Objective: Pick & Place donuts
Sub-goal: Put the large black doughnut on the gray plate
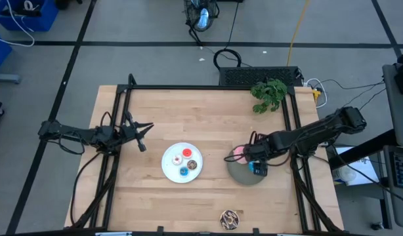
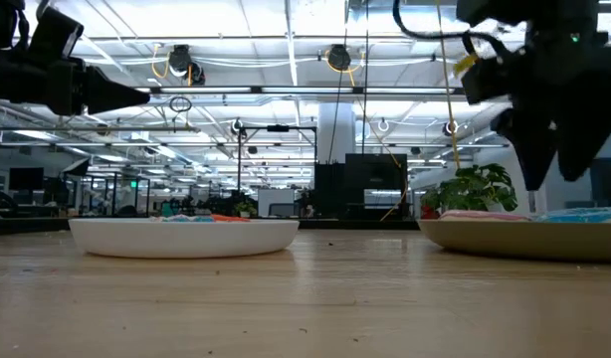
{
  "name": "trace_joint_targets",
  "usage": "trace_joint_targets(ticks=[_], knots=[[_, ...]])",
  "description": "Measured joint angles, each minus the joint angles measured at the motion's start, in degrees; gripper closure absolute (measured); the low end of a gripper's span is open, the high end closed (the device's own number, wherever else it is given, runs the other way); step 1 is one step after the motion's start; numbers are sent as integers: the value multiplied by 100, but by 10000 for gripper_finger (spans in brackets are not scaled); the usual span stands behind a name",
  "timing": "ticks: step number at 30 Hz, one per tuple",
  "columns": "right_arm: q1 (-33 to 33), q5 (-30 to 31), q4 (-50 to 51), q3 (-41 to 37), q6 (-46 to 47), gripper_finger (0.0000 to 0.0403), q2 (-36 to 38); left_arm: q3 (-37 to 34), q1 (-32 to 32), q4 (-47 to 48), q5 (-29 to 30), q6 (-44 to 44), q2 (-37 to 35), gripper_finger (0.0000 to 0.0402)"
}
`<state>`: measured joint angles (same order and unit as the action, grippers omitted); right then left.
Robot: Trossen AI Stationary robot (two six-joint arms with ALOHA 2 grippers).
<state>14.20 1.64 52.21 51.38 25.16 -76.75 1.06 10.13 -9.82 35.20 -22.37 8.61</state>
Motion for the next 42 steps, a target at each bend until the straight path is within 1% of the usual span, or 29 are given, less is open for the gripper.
trace_joint_targets(ticks=[4,8,11,13,19,22,24,29,31,33,36,39,42], knots=[[84,-142,-190,252,103,138,4,0,0,26,0,0,-1,369],[356,-160,-1069,356,165,173,4,0,1,26,7,-19,0,369],[655,-270,-1860,358,89,217,-31,0,0,25,7,-20,-1,369],[851,-328,-2222,358,-48,253,-85,0,0,24,11,-9,1,369],[1214,-321,-2423,358,54,361,-168,0,1,19,44,-2,1,369],[1311,-331,-2574,358,110,395,-166,0,0,17,44,0,1,369],[1345,-328,-2733,353,134,398,-180,0,1,19,44,2,0,369],[1436,-286,-3290,347,209,392,-314,0,0,35,44,13,1,369],[1445,-25,-3586,353,239,398,-382,0,1,59,44,13,0,369],[1463,246,-3671,347,257,401,-406,0,0,59,44,13,1,369],[1489,302,-3787,388,332,402,-413,0,0,57,44,13,1,369],[1560,289,-3703,645,541,402,-634,0,1,46,44,12,1,369],[1795,299,-3516,1096,353,402,-1023,0,1,25,46,13,-1,369]])
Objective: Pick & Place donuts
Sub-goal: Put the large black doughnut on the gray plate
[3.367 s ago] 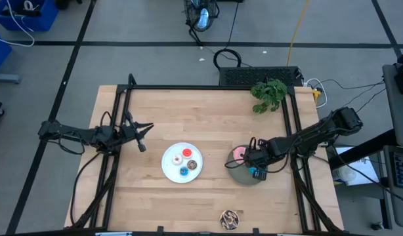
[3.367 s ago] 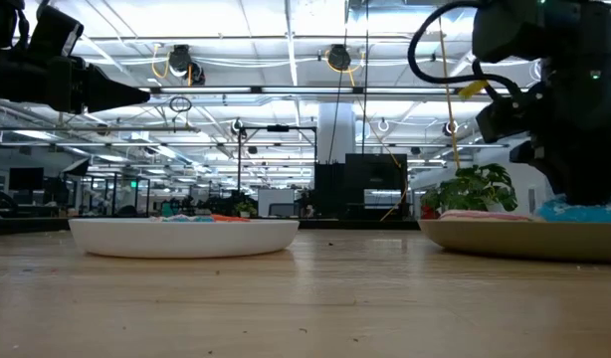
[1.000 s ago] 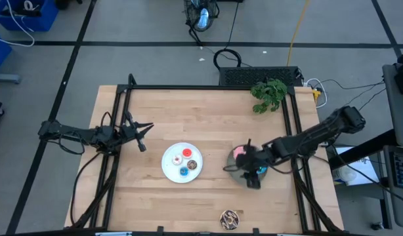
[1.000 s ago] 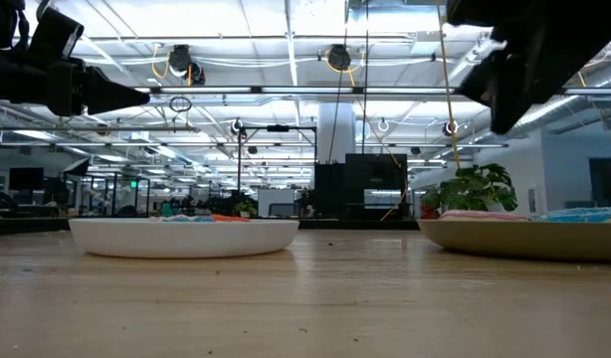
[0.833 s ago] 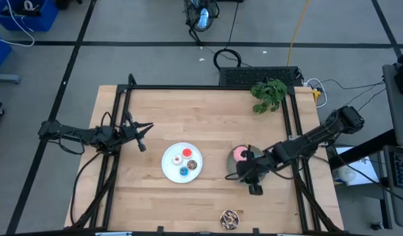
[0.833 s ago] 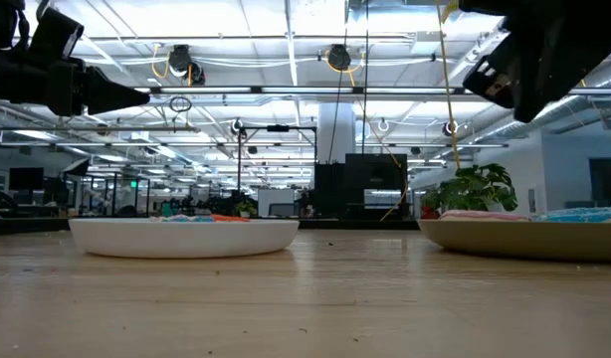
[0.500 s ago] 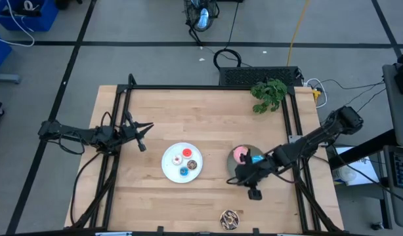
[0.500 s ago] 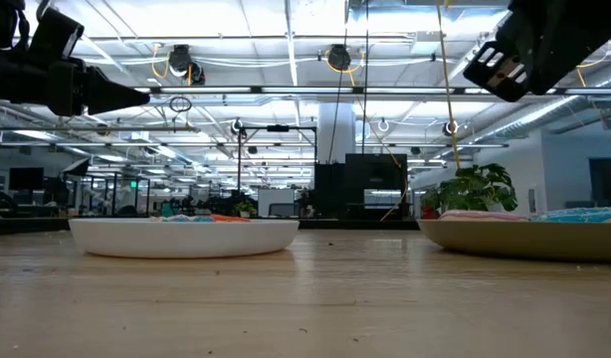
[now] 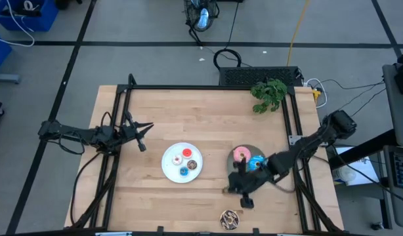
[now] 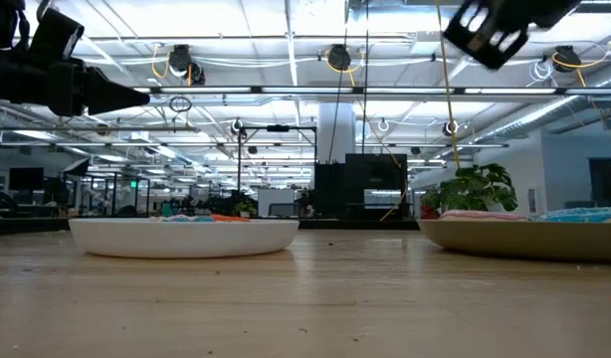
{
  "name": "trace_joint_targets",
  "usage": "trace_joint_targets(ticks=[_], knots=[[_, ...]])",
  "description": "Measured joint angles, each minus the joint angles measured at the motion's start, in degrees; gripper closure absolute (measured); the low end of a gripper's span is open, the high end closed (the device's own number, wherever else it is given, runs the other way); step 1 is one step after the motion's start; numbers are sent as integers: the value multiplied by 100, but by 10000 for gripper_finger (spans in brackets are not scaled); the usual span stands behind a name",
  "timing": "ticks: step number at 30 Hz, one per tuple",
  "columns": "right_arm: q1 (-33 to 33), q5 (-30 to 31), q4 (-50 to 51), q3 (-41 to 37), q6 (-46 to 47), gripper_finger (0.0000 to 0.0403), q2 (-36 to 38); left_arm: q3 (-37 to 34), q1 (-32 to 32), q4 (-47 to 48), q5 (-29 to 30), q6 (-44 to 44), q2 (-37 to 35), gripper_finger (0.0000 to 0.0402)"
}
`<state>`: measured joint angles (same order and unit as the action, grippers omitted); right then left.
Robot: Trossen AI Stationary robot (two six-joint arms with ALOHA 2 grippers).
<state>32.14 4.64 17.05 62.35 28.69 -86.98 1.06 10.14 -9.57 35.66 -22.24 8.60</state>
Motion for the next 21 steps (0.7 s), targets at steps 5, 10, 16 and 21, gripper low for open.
trace_joint_targets(ticks=[5,10,16,21], knots=[[246,-19,1124,1285,61,403,-866,0,0,-8,2,27,1,369],[314,-20,3220,3050,116,403,-1891,0,0,7,2,57,0,369],[306,-177,4319,4253,-17,403,-2722,1,-1,49,4,70,0,369],[364,-813,3990,4206,-156,369,-2870,0,-1,94,4,68,0,369]])
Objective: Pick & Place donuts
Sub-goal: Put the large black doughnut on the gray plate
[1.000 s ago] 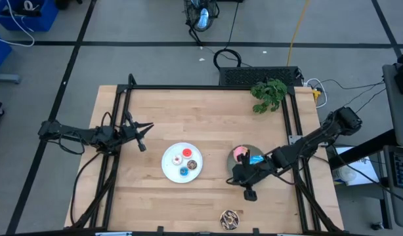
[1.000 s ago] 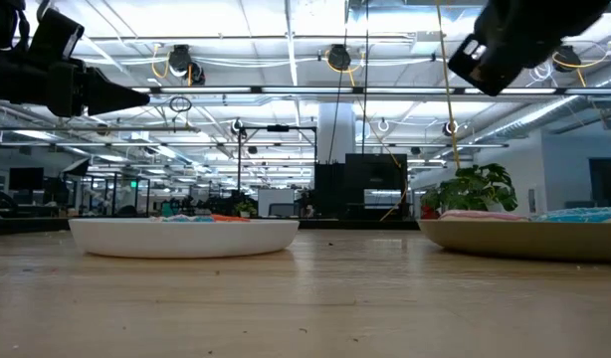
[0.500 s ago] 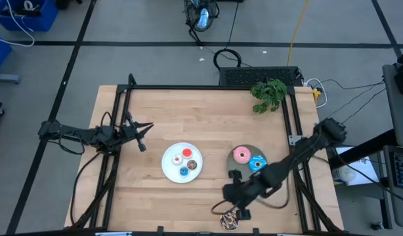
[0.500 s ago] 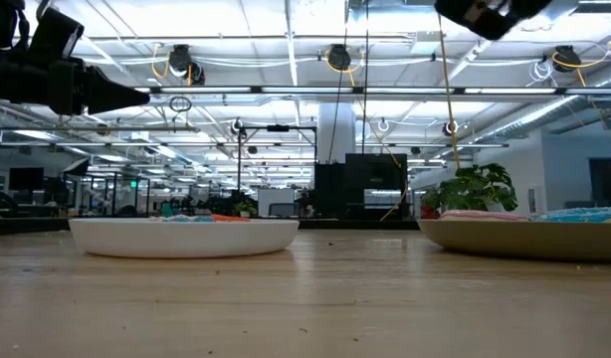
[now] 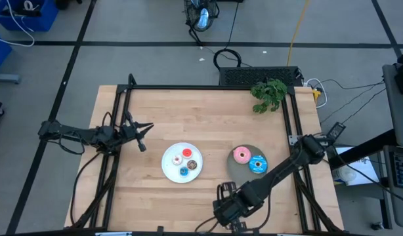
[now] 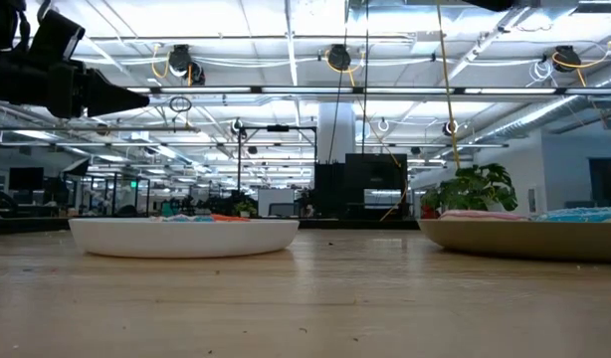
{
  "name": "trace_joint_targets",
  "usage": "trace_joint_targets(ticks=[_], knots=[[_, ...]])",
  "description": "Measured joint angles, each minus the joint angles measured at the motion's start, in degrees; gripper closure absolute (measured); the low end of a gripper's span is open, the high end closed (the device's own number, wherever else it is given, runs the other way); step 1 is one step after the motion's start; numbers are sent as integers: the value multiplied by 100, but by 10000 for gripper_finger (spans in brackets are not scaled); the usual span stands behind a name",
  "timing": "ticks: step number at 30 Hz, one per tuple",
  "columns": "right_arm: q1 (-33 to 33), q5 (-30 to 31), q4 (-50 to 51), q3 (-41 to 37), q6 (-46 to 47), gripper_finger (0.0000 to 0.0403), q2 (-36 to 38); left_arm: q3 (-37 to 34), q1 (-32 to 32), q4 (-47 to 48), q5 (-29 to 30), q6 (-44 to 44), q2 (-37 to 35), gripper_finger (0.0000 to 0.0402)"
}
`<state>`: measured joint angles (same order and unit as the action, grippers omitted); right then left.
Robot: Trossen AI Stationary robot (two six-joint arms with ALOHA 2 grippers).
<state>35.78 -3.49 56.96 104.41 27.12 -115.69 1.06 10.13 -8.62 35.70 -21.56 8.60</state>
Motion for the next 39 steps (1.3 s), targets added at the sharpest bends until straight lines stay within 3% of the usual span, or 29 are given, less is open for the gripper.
trace_joint_targets(ticks=[3,11,16,39], knots=[[55,-240,8,-26,54,320,-67,0,0,-12,2,-16,0,369],[253,432,-606,-485,8,160,-97,0,2,-43,-3,-15,0,369],[265,594,-1038,-887,113,96,-93,0,1,-55,-4,-23,0,369],[254,333,-3029,-2399,196,90,-69,1,1,-312,28,-426,0,369]])
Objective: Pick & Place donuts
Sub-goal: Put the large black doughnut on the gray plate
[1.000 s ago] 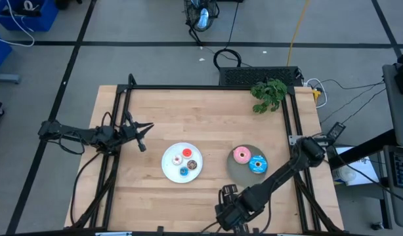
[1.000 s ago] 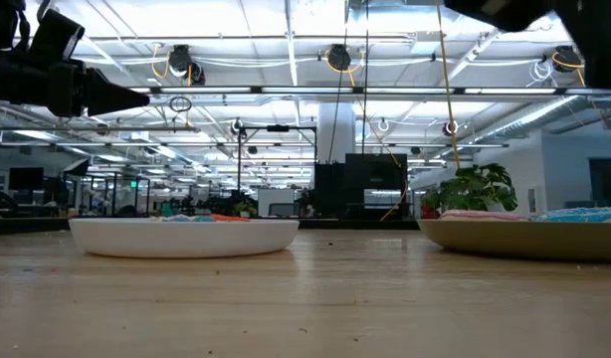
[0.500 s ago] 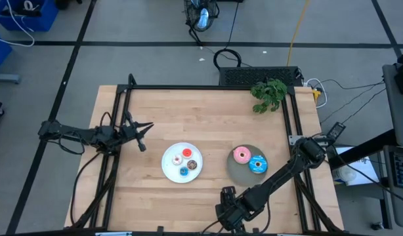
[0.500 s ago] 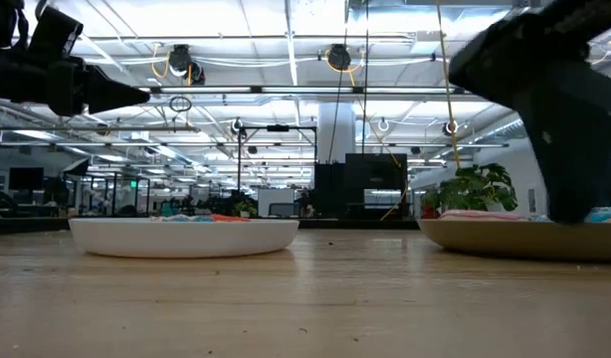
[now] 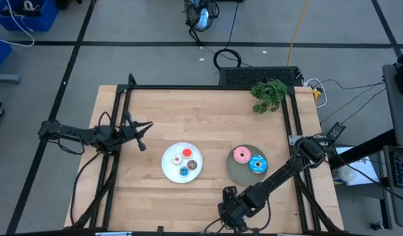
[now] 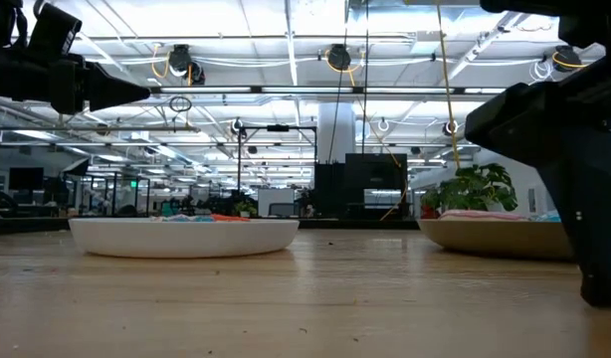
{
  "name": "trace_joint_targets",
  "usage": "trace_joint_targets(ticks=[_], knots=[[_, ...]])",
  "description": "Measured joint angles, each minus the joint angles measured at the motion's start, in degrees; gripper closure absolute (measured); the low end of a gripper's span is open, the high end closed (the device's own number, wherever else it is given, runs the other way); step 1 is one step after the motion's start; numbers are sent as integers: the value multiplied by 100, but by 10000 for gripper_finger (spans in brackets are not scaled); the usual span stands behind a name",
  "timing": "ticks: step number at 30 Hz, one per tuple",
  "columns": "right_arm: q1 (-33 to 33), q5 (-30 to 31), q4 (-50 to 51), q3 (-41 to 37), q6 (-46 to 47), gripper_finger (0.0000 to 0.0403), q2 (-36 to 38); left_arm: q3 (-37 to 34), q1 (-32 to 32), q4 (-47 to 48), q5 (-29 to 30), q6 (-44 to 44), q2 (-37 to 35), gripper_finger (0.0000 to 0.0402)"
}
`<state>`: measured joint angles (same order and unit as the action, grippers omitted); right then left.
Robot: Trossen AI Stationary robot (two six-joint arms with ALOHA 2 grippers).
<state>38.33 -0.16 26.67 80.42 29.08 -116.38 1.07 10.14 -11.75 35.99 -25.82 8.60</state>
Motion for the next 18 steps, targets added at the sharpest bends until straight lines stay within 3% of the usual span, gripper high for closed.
trace_joint_targets(ticks=[18], knots=[[-4,-14,-167,-107,67,90,-35,-1,-1,-31,4,4,0,369]])
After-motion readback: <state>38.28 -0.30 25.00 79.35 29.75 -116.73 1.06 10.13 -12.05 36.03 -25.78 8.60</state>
